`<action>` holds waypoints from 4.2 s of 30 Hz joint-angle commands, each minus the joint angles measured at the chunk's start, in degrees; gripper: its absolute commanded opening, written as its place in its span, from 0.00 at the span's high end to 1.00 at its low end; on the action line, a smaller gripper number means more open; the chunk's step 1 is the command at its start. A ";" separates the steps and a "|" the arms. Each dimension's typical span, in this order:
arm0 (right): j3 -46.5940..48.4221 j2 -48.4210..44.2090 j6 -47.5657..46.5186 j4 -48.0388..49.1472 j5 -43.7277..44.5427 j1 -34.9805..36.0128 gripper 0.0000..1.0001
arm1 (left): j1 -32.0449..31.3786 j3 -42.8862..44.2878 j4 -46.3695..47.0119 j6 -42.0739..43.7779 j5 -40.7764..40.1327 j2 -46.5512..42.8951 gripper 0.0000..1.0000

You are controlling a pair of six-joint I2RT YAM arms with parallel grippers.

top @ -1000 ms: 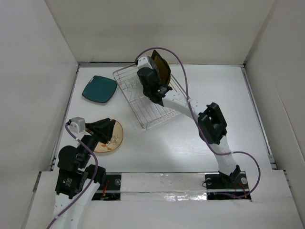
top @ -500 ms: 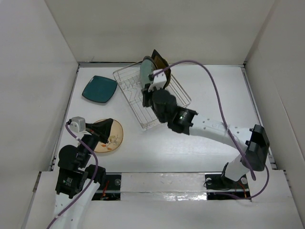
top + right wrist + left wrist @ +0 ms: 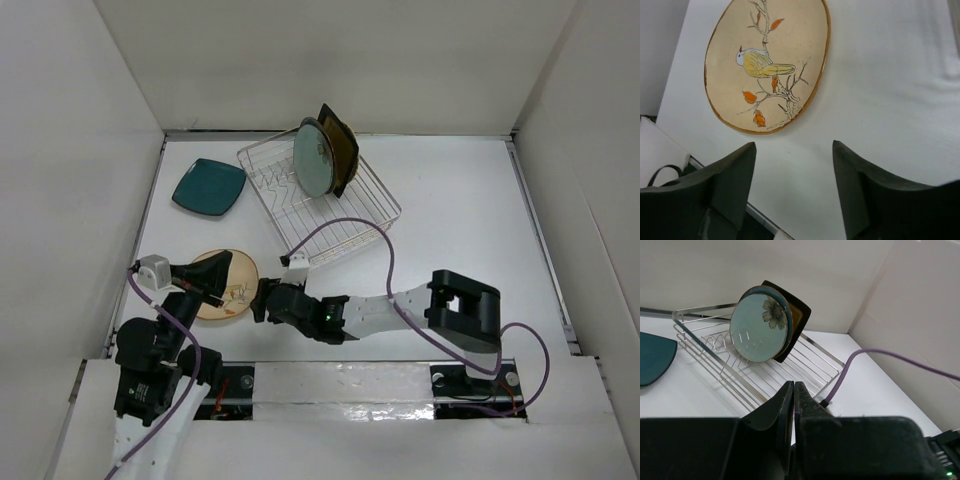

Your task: Load the plates into the dish rack

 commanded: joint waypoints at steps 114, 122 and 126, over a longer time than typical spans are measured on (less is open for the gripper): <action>-6.63 -29.66 -32.20 17.75 -8.08 -25.88 0.93 | 27.94 4.62 33.98 -32.01 1.95 72.10 0.36; -8.03 -32.20 -29.82 18.98 -13.70 -28.78 0.64 | 27.94 1.72 45.94 -45.46 0.63 85.63 0.30; -8.47 -33.17 -29.12 19.33 -15.37 -29.40 0.64 | 27.94 1.45 53.31 -50.65 0.28 91.44 0.35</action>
